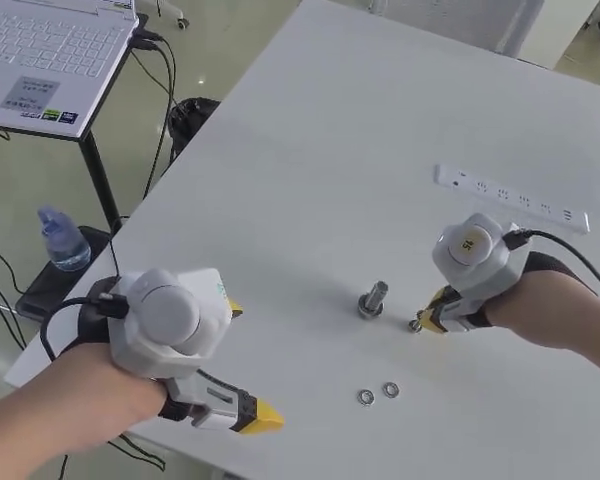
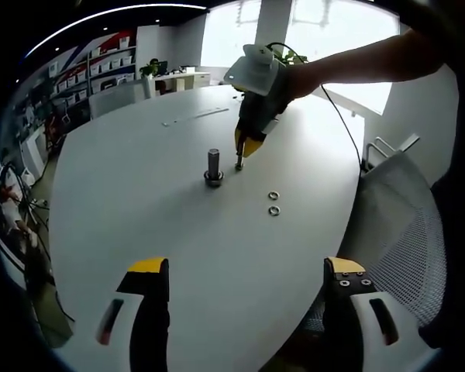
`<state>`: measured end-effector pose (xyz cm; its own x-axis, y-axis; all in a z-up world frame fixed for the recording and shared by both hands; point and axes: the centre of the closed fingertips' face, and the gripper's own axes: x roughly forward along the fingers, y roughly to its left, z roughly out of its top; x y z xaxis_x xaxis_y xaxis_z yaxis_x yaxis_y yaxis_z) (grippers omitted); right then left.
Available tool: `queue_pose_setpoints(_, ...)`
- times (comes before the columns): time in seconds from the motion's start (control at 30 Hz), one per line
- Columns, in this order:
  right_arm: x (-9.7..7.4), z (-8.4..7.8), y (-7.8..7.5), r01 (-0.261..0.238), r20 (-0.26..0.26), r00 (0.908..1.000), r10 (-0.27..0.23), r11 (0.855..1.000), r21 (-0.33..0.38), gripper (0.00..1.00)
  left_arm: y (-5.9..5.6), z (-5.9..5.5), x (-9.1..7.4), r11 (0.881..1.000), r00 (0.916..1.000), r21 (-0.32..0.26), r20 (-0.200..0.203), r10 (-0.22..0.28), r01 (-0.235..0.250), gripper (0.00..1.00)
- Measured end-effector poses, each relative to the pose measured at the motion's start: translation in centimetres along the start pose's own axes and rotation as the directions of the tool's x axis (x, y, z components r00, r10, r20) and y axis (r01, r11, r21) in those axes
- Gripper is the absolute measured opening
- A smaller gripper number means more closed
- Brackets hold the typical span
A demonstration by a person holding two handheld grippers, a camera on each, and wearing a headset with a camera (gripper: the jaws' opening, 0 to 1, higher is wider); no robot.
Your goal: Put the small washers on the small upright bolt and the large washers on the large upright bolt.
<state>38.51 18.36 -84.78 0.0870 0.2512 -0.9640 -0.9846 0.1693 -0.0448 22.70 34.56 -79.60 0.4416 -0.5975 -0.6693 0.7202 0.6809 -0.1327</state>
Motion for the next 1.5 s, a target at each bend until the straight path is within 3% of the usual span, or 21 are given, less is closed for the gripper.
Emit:
queue_pose_setpoints(0.6, 2.0, -0.2, 0.1, -0.002, -0.018, 0.9998, 0.001, 0.999, -0.035, 0.13, 0.0, -0.5, -0.3, 1.0, 0.9999, -0.012, -0.003, -0.016, 0.016, 0.8)
queue_pose_setpoints(0.83, 2.2, -0.2, 0.0, 0.006, -0.026, 0.9996, -0.008, 0.998, -0.056, 0.13, 0.0, -0.9, -0.3, 1.0, 0.9998, -0.012, -0.009, -0.02, 0.019, 0.79)
queue_pose_setpoints(1.5, 2.1, -0.2, 0.5, -0.002, -0.034, 0.9994, 0.0, 0.999, -0.053, 0.13, -0.1, -0.4, -0.3, 1.0, 0.9999, -0.009, 0.014, -0.01, 0.01, 0.82)
